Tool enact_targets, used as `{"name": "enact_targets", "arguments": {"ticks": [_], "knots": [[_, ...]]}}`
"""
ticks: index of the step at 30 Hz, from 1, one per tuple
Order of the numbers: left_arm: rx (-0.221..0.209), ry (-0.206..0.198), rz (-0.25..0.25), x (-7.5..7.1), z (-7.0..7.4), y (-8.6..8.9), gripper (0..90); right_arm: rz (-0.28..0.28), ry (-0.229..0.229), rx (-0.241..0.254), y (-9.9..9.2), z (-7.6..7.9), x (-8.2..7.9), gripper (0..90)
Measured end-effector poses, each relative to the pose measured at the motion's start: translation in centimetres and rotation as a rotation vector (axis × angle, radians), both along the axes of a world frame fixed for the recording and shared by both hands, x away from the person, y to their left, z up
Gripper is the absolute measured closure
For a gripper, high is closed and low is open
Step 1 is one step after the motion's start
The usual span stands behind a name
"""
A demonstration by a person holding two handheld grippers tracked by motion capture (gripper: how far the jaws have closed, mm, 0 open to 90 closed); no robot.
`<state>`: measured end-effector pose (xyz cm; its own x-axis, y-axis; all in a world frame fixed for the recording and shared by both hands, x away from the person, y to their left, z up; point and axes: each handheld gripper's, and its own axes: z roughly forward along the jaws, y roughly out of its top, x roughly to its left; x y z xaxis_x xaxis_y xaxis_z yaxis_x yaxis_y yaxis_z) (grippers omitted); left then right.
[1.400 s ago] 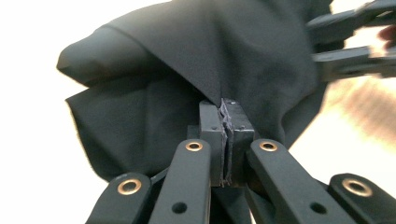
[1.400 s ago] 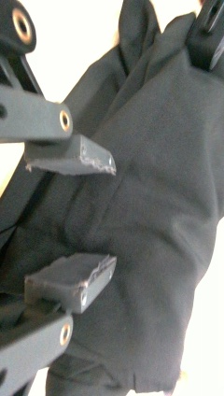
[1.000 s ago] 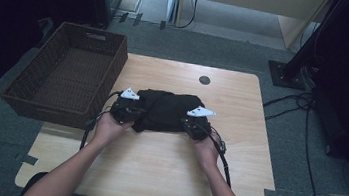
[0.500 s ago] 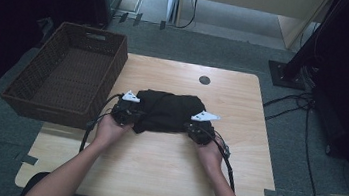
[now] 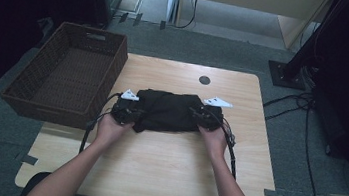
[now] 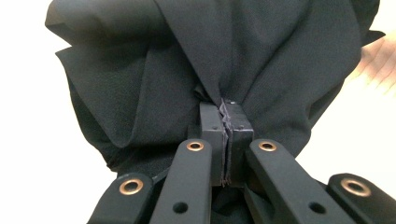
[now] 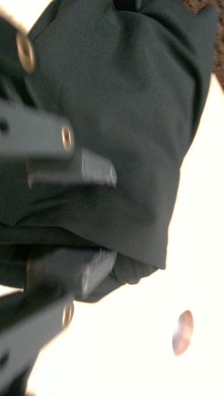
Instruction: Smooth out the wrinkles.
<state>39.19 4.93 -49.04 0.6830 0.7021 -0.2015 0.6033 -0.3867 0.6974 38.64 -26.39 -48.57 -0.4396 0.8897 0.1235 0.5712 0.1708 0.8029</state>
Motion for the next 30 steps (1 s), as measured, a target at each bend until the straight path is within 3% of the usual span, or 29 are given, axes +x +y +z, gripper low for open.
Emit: {"name": "enact_targets", "arguments": {"ticks": [1,2,6,10,13,21,25,30], "knots": [[0.0,0.0,0.0,0.0,0.0,0.0,88.8,0.0,0.0,0.0,0.0,0.0,0.0,66.3],[0.007,-0.002,0.002,0.0,0.0,0.0,88.8,-0.001,0.031,-0.007,0.4,-0.2,-0.1,78.7],[0.015,-0.002,0.007,-0.1,-0.3,0.5,88.9,0.022,0.03,-0.038,0.5,-0.4,-1.0,85.5],[0.024,0.006,-0.001,-0.4,-0.3,0.6,88.9,0.041,0.02,-0.064,0.1,-1.2,-1.7,85.8],[-0.007,0.022,-0.008,-0.3,-0.2,0.7,87.0,0.032,0.014,-0.052,0.0,-1.4,-2.1,85.5],[-0.068,-0.058,0.034,-0.2,2.2,0.9,63.8,0.044,0.01,-0.063,0.0,-1.0,-1.9,84.6],[-0.102,-0.072,0.072,0.7,3.6,0.9,60.0,0.044,0.01,-0.062,0.1,-1.0,-1.8,83.9],[-0.091,-0.032,0.081,2.7,3.9,0.1,62.6,0.054,0.009,-0.065,0.0,-0.8,-1.8,81.9]]}}
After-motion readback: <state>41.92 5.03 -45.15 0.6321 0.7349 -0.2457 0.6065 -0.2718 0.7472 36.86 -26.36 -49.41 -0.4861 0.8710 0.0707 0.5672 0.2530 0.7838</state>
